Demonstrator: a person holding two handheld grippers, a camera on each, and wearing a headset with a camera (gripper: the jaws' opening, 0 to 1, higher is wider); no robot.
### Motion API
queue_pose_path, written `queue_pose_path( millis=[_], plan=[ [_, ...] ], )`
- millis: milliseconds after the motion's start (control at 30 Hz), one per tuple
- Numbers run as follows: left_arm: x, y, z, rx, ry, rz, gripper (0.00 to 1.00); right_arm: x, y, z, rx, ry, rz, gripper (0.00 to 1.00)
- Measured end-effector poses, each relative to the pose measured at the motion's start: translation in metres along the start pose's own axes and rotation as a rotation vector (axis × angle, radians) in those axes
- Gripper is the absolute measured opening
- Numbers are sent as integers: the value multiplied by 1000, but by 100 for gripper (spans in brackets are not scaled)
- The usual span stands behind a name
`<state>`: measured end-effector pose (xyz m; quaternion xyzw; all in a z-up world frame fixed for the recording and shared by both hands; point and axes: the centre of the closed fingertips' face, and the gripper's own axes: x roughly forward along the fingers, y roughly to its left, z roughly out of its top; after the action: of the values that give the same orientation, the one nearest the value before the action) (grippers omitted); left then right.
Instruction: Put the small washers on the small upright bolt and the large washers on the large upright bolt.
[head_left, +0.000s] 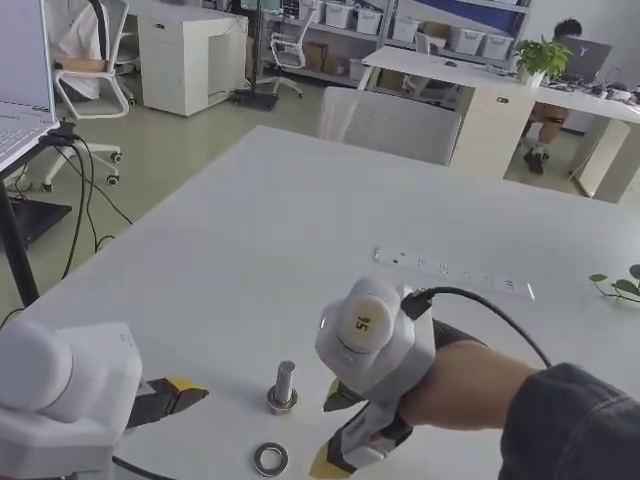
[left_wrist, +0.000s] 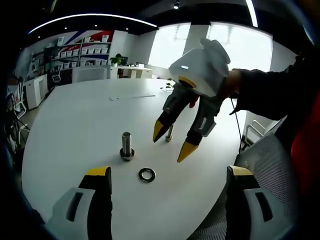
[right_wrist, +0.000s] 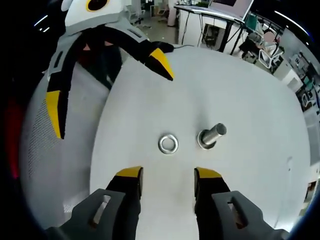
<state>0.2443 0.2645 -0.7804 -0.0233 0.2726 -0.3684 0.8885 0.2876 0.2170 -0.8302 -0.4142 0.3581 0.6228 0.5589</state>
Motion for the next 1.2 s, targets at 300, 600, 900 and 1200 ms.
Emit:
queue_pose_path(
  millis=[300,600,900,1200],
  plan=[
    [-2,-2,2,3,-6,3,95,8,3,10,-19,-1,12,42],
    [-1,-1,1,0,-7,3,95,22,3,16,-27,7,34,41],
    [-1,0,0,-2,-5,3,95,39,1,21,-31,11,47,39],
    [-2,-1,-2,-8,-5,5,95,50,3,19,-30,25,65,36]
  ],
)
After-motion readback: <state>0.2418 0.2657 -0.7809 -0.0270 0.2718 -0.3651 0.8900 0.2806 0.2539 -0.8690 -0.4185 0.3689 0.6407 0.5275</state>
